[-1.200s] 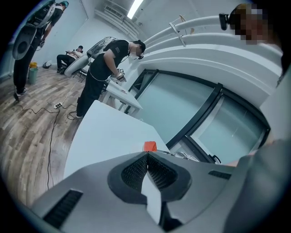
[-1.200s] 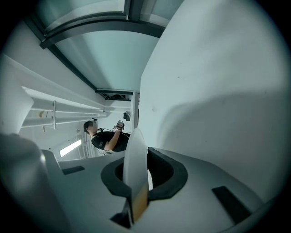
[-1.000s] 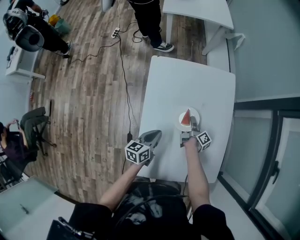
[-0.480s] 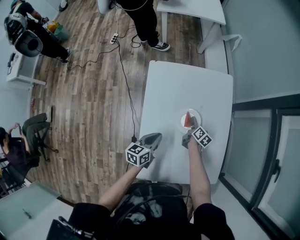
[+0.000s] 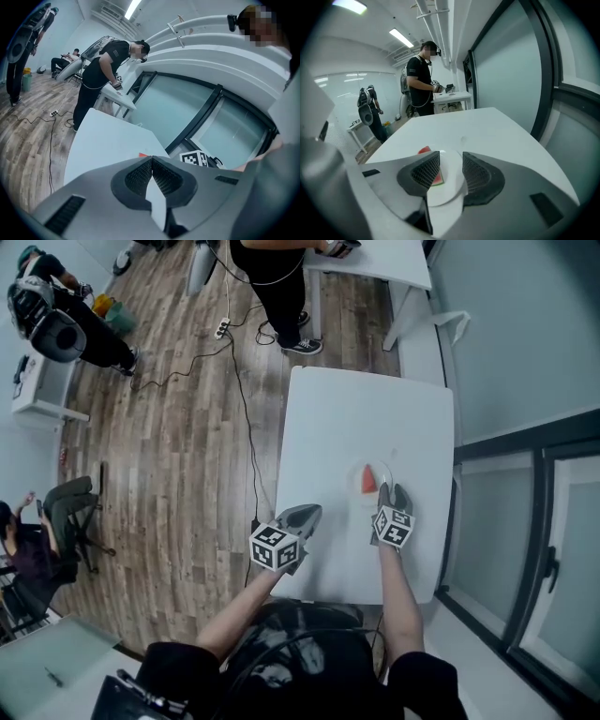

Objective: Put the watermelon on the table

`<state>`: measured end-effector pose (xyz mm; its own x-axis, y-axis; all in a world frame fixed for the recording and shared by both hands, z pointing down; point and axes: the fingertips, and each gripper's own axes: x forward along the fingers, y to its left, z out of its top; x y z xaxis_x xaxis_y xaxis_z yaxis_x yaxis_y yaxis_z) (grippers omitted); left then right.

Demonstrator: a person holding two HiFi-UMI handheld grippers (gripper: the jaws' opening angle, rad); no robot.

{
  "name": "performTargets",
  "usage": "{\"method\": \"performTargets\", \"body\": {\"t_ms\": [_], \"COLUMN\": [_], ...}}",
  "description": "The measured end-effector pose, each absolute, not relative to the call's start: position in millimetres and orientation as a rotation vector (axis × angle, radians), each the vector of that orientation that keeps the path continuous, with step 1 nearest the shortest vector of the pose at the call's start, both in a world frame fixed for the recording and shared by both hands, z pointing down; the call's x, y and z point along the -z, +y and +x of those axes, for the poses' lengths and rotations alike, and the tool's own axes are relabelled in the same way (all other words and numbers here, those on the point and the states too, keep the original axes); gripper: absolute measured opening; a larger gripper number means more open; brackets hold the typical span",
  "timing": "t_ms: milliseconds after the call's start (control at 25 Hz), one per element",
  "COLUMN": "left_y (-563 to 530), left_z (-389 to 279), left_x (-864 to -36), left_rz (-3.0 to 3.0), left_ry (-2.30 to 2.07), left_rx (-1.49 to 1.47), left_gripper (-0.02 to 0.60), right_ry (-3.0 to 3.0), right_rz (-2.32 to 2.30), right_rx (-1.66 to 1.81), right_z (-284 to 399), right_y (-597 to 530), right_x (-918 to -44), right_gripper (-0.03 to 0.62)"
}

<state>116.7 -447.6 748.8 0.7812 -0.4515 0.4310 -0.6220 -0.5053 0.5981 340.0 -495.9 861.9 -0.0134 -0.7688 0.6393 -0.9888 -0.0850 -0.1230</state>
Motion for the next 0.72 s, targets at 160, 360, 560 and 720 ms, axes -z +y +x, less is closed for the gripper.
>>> {"method": "performTargets", "body": {"t_ms": [160, 360, 560, 720], "left_y": [-433.2, -415.8, -389.3, -362.2], "left_z": [122.2, 133.3, 154.6, 165.2], "left_x": [-736.4, -720.4, -690.3, -662.4], "left_rz": [2.228, 2.362, 2.537, 2.632], "left_ry": [-0.763, -0.802, -0.871, -0.912], "left_rx": [-0.281, -0.416, -0.527, -0.499], "left_gripper": [0.006, 0.006, 0.006, 0.005], "right_ry": [-1.914, -1.982, -2.072, -2.179], "right_rz": [1.871, 1.878, 1.945, 1.955], "right_rx": [-0.741, -0.604, -0.625, -0.616], "right_z": [320.2, 301.7, 294.5, 279.3], "right_y": [-461.3, -412.5, -361.7, -331.9], "right_x": [-818.7, -755.4, -706.2, -670.4], "right_gripper": [0.155, 0.082, 0.037, 0.012]}}
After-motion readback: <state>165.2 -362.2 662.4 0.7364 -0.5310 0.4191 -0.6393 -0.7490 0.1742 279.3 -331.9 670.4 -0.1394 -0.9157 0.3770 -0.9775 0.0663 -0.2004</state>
